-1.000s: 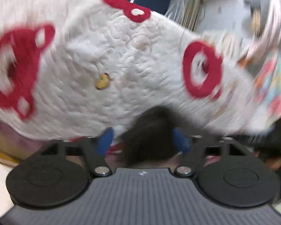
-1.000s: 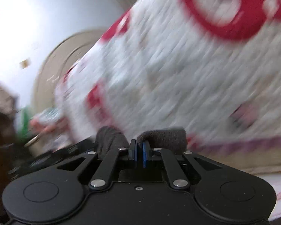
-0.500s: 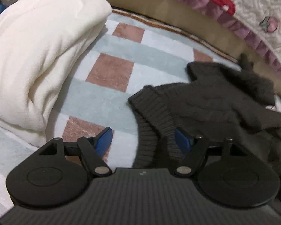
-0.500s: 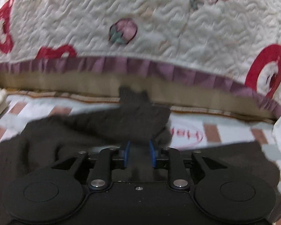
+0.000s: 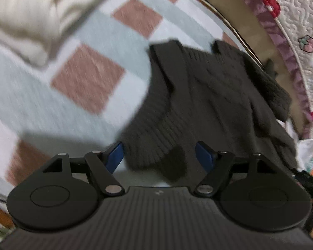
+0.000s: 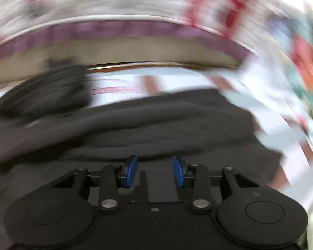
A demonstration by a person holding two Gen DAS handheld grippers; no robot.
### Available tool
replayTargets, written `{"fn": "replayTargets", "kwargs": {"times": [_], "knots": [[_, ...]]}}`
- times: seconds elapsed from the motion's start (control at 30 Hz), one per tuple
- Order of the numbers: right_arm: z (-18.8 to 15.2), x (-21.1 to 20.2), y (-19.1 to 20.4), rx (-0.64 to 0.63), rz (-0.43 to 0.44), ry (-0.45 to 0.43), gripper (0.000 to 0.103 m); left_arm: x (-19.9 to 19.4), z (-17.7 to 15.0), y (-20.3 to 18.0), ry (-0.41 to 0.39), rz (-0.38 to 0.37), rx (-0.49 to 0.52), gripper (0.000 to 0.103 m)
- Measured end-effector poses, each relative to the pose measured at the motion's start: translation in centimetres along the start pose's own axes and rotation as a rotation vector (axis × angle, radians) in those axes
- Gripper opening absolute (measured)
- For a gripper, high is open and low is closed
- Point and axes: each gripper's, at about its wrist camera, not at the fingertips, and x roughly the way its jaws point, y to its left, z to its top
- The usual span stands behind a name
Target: Fold clothes
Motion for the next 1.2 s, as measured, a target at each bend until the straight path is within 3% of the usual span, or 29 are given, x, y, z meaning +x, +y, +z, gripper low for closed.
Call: {"fn": "replayTargets", "kwargs": {"times": [0.17, 0.27, 0.43, 0.57, 0.7, 0.8, 0.93, 0.97, 1.0, 1.07, 1.1, 1.17, 1.2], "knots": [[-1.4, -0.2, -8.5, 0.273, -0.022, 0.022, 0.044, 0.7, -1.1, 0.3, 0.088, -0.153, -0.073, 0.075], [-3.2, -0.4, -11.6, 0.391, 0.015, 0.019, 0.047, 1.1, -1.7, -0.2, 0.128, -0.208, -0.093, 0.075], [-6.3, 0.6, -14.7, 0.612, 0.152, 0.036, 0.047, 1.7, -2.6, -2.1, 0.153, -0.186, -0.024, 0.075], [-6.8, 1.6, -14.3, 0.65, 0.242, 0.039, 0.047, 2.4, -3.7, -3.2, 0.19, -0.144, 0.021, 0.075], [-6.5, 2.0, -13.9, 0.637, 0.253, 0.023, 0.048, 3.1, -4.8, -4.1, 0.222, -0.142, 0.036, 0.077], [-6.3, 2.1, -14.1, 0.617, 0.25, 0.003, 0.053, 2.9, -5.5, -4.2, 0.18, -0.133, -0.028, 0.082], [-4.8, 3.6, -13.2, 0.483, 0.151, 0.029, 0.052, 2.6, -5.9, -4.3, 0.157, -0.127, -0.024, 0.084], [-4.4, 4.0, -12.9, 0.446, 0.129, 0.018, 0.045, 2.6, -5.9, -4.6, 0.156, -0.117, 0.001, 0.082], [-4.1, 3.9, -12.7, 0.413, 0.137, -0.009, 0.012, 2.5, -6.0, -4.9, 0.152, -0.107, 0.022, 0.079], [-3.5, 1.4, -11.4, 0.288, 0.154, -0.096, 0.011, 2.0, -6.0, -4.5, 0.114, -0.106, 0.008, 0.031], [-3.2, 0.0, -10.8, 0.221, 0.161, -0.14, 0.01, 1.9, -6.0, -4.2, 0.107, -0.104, -0.007, 0.028], [-4.3, -3.5, -9.6, 0.071, 0.08, -0.167, 0.009, 1.6, -5.8, -3.8, 0.091, -0.115, -0.015, 0.028], [-5.2, -4.6, -9.9, 0.08, 0.064, -0.148, 0.005, 1.3, -5.7, -3.8, 0.079, -0.117, -0.011, 0.028]]}}
